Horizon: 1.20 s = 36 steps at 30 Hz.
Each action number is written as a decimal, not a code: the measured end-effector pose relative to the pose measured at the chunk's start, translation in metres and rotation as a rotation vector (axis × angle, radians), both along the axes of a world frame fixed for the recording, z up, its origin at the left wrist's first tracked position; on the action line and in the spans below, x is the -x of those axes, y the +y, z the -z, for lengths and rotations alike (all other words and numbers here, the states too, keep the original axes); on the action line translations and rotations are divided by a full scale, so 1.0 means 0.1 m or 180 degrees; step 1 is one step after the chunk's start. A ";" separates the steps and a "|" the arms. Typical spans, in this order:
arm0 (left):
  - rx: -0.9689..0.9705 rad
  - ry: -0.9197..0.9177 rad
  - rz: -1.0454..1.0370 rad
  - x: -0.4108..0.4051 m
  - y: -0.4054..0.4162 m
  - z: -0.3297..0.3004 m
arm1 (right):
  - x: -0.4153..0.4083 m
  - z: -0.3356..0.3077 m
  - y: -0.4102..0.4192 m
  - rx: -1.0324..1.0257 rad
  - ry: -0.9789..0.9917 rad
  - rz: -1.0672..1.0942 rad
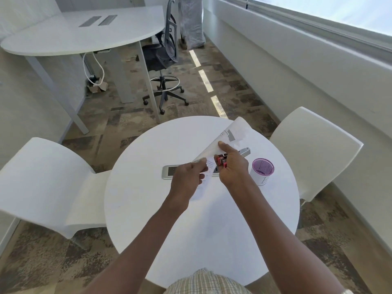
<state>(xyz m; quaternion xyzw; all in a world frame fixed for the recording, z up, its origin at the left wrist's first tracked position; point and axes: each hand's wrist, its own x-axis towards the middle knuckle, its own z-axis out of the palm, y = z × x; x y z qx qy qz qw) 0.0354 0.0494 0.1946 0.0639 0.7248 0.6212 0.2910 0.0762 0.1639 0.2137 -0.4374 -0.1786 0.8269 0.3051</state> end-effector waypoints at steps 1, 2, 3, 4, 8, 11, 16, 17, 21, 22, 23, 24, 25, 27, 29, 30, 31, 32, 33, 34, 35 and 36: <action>0.0182 0.0467 -0.0046 -0.01 -0.01 0.01 | 0.00 0.00 -0.01 0.0015 0.0014 0.0003; 0.0337 0.0956 -0.0119 -0.02 -0.03 0.01 | -0.01 0.00 -0.03 0.0025 0.0025 0.0005; 0.0438 0.1421 -0.0201 -0.04 -0.05 0.01 | -0.01 -0.01 -0.04 0.0031 0.0028 0.0004; 0.0475 0.1844 -0.0262 -0.05 -0.06 0.01 | -0.02 -0.02 -0.05 0.0038 0.0022 0.0003; 0.0489 0.2991 -0.0080 -0.01 -0.01 -0.02 | -0.03 -0.06 -0.12 -0.0074 -0.0031 -0.0039; 0.0559 0.3235 0.0255 0.06 0.07 -0.08 | -0.03 -0.10 -0.18 -0.0333 -0.0139 -0.0135; 0.0291 0.3352 0.0245 0.14 0.09 -0.17 | -0.02 -0.17 -0.25 -0.0572 -0.0099 -0.0262; 0.0258 0.3337 0.0215 0.17 0.08 -0.18 | -0.02 -0.17 -0.26 -0.0620 -0.0087 -0.0316; 0.0320 0.3350 0.0002 0.26 0.07 -0.18 | -0.07 -0.17 -0.25 -0.0876 0.0012 -0.0693; 0.0331 0.3291 -0.0094 0.28 0.06 -0.19 | -0.08 -0.16 -0.24 -0.0921 0.0018 -0.0811; 0.0354 0.3174 -0.0189 0.30 0.06 -0.19 | -0.10 -0.16 -0.22 -0.0940 0.0035 -0.0925; 0.0417 0.2987 -0.0261 0.33 0.06 -0.19 | -0.11 -0.15 -0.20 -0.0943 0.0053 -0.1023; 0.0520 0.2717 -0.0299 0.36 0.07 -0.19 | -0.13 -0.13 -0.19 -0.0949 0.0054 -0.1107; 0.0639 0.1988 -0.0291 0.42 0.06 -0.19 | -0.15 -0.10 -0.18 -0.1069 -0.0059 -0.1210; 0.0443 0.1241 -0.0179 0.46 0.04 -0.19 | -0.18 -0.05 -0.17 -0.1542 -0.0397 -0.1318; 0.0324 0.0946 -0.0093 0.46 0.02 -0.19 | -0.20 -0.02 -0.16 -0.1945 -0.0655 -0.1417; 0.0223 0.0701 -0.0024 0.46 0.00 -0.20 | -0.21 0.02 -0.15 -0.2439 -0.0919 -0.1508; 0.0123 0.0494 0.0017 0.45 -0.01 -0.22 | -0.22 0.05 -0.13 -0.2958 -0.1162 -0.1548; 0.0014 0.0325 0.0044 0.44 -0.02 -0.24 | -0.22 0.07 -0.12 -0.3429 -0.1364 -0.1514; -0.0074 0.0216 0.0080 0.43 -0.03 -0.26 | -0.23 0.09 -0.10 -0.3828 -0.1507 -0.1412; -0.0136 0.0158 0.0128 0.42 -0.03 -0.29 | -0.24 0.10 -0.09 -0.4155 -0.1583 -0.1273; -0.0177 0.0138 0.0179 0.42 -0.03 -0.31 | -0.25 0.11 -0.08 -0.4404 -0.1612 -0.1141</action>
